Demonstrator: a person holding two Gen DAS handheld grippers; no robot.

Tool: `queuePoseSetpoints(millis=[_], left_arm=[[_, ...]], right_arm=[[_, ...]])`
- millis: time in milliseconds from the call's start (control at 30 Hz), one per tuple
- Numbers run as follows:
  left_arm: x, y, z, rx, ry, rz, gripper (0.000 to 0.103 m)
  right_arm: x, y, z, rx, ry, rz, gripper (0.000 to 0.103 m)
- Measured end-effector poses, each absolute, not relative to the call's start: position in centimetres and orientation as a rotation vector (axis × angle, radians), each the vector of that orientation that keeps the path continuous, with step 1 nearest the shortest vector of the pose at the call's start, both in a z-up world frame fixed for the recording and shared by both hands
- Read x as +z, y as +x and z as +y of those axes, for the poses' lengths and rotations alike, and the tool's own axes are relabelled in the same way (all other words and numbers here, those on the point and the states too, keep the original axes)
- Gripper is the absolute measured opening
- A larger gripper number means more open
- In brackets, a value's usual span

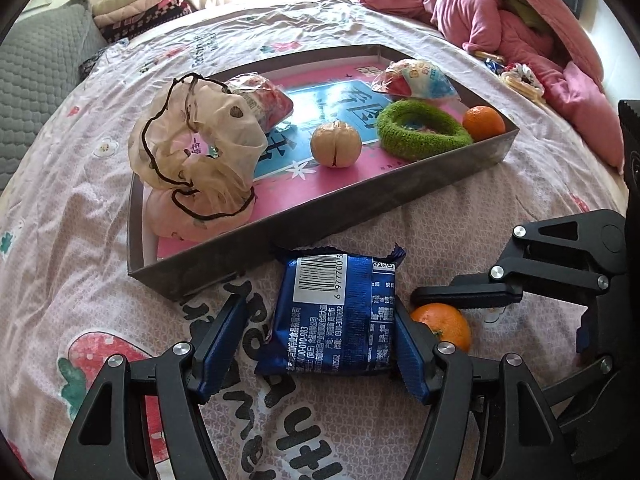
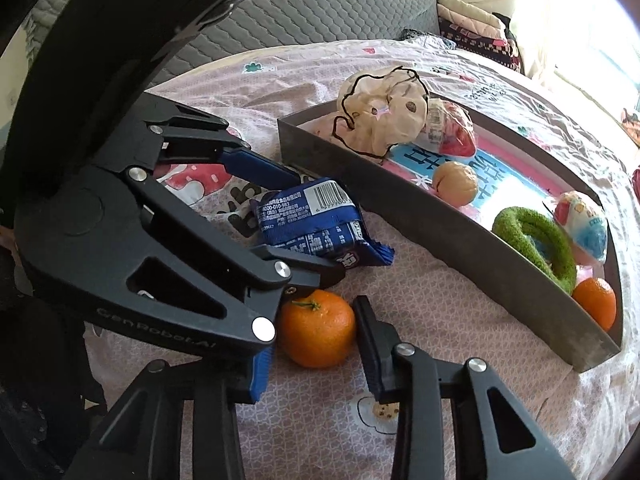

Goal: Organize objects
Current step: 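Close the left tool on the blue snack packet while the right grips the small orange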

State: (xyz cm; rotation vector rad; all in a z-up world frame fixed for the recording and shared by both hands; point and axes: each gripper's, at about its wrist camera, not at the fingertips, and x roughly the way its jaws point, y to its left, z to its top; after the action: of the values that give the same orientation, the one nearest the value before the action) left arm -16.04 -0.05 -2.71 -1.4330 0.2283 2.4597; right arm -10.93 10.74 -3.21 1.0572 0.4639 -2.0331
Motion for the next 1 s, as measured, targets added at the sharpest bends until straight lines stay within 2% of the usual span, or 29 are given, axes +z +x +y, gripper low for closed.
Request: queuePoseSetpoints(millis=[367, 900, 1000], left_arm=[[-2.5, -15.8, 0.7, 2.450, -1.425, 0.244, 0.054], [0.5, -15.3, 0.4, 2.486, -1.339, 0.148, 0.053], [1.6, -15.1, 0.8, 2.507, -1.282, 0.174, 0.053]], right_arm=[[-2.5, -10.1, 11.5, -2.049, 1.027, 0.566, 0.037], [-0.6, -11.9, 13.7, -2.147, 1.011, 0.479, 0.037], [0.1, -12.0, 14.0, -2.167, 0.991, 0.458, 0.037]])
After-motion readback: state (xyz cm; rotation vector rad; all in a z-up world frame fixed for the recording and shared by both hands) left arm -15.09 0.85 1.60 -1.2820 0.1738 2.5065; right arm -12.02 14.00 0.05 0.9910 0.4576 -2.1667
